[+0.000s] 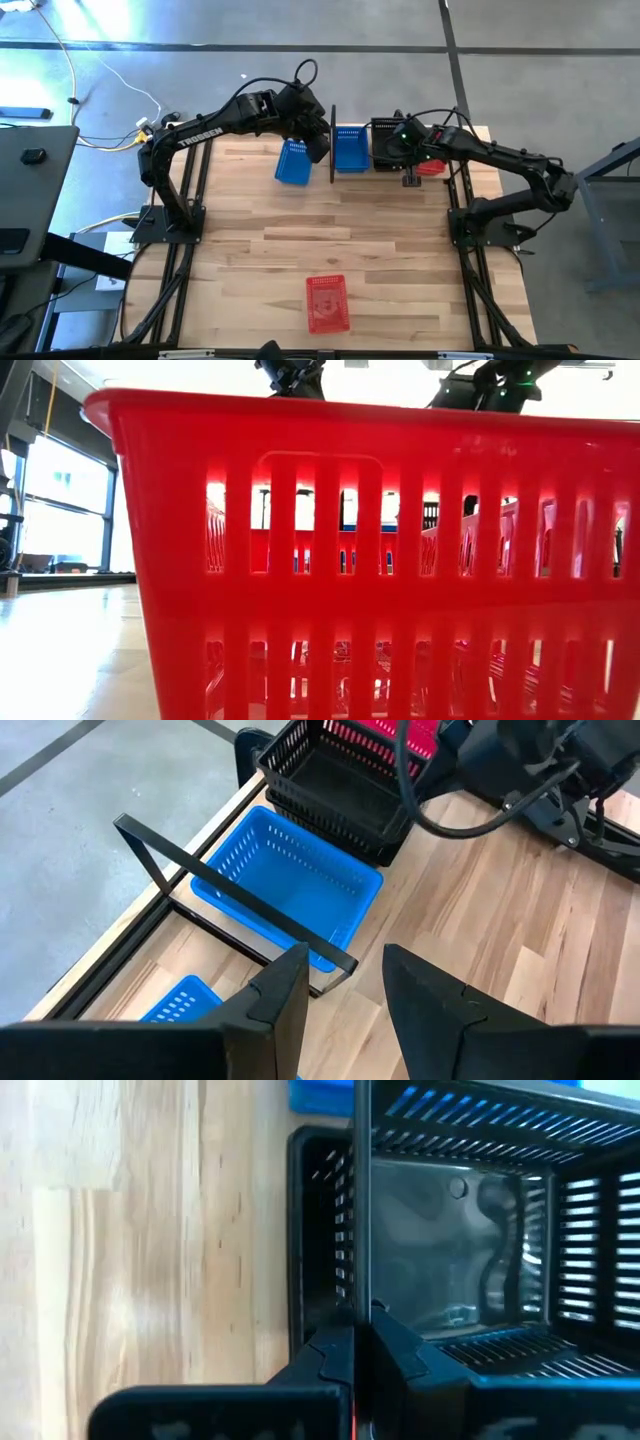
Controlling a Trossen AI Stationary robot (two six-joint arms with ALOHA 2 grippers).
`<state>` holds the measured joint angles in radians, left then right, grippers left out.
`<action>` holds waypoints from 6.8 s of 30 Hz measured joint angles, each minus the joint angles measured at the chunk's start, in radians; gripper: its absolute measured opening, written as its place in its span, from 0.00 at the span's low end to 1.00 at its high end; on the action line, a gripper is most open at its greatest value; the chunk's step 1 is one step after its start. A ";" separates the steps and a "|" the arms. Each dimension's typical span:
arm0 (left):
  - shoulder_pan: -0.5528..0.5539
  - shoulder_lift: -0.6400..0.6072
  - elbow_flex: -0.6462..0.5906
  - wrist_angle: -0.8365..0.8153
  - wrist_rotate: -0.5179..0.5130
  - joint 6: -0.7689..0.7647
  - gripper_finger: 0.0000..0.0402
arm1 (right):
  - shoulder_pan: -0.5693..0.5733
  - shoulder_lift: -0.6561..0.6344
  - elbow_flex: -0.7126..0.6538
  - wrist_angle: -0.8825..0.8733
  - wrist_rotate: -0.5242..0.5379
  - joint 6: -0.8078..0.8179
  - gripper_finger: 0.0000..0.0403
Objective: Stack baskets on shelf by color
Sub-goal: Stack the black bin on top of the other black bin on the shelf, then stack the red bin on top of the other red bin on the shelf
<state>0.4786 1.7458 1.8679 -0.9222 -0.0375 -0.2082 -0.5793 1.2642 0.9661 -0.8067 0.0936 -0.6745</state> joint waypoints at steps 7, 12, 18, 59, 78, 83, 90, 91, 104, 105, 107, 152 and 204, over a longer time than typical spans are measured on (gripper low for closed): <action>0.000 0.000 0.000 0.000 0.000 -0.001 0.30 | 0.003 0.001 0.000 -0.005 0.013 0.015 0.00; 0.000 0.000 0.000 0.000 0.000 -0.001 0.30 | 0.003 0.001 0.000 -0.004 0.019 0.054 0.06; 0.000 0.000 0.000 -0.001 0.000 -0.001 0.30 | 0.004 0.000 0.025 -0.015 0.021 0.108 0.20; -0.248 0.001 -0.238 -0.178 0.007 -0.037 0.30 | 0.864 -0.002 0.284 0.184 -0.172 1.217 0.24; -0.449 0.001 -0.288 -0.185 0.048 -0.257 0.30 | 1.046 0.001 0.284 0.508 -0.043 1.210 0.25; -0.487 0.001 -0.288 -0.196 0.055 -0.305 0.30 | 1.069 0.030 0.291 0.597 -0.044 1.176 0.25; -0.509 0.001 -0.287 -0.319 0.043 -0.327 0.30 | 1.084 0.166 0.432 0.483 -0.052 1.113 0.25; -0.511 0.001 -0.287 -0.338 0.032 -0.333 0.30 | 1.087 0.185 0.451 0.453 -0.062 1.111 0.25; -0.515 0.001 -0.287 -0.412 -0.031 -0.368 0.30 | 1.166 0.402 0.496 0.319 -0.149 1.037 0.26; -0.515 0.001 -0.287 -0.412 -0.035 -0.368 0.30 | 1.166 0.416 0.496 0.321 -0.154 1.030 0.26; -0.515 0.001 -0.287 -0.409 -0.046 -0.369 0.30 | 1.165 0.439 0.496 0.324 -0.163 1.008 0.29; -0.491 0.001 -0.286 -0.402 -0.070 -0.426 0.30 | 1.212 0.799 0.496 0.479 -0.135 1.085 0.36; -0.491 0.001 -0.286 -0.403 -0.060 -0.399 0.30 | 1.257 0.455 0.234 0.034 0.167 1.276 0.00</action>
<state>-0.0125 1.7466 1.5814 -1.3255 -0.0971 -0.6072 0.6781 1.7194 1.2000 -0.7731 0.2608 0.6014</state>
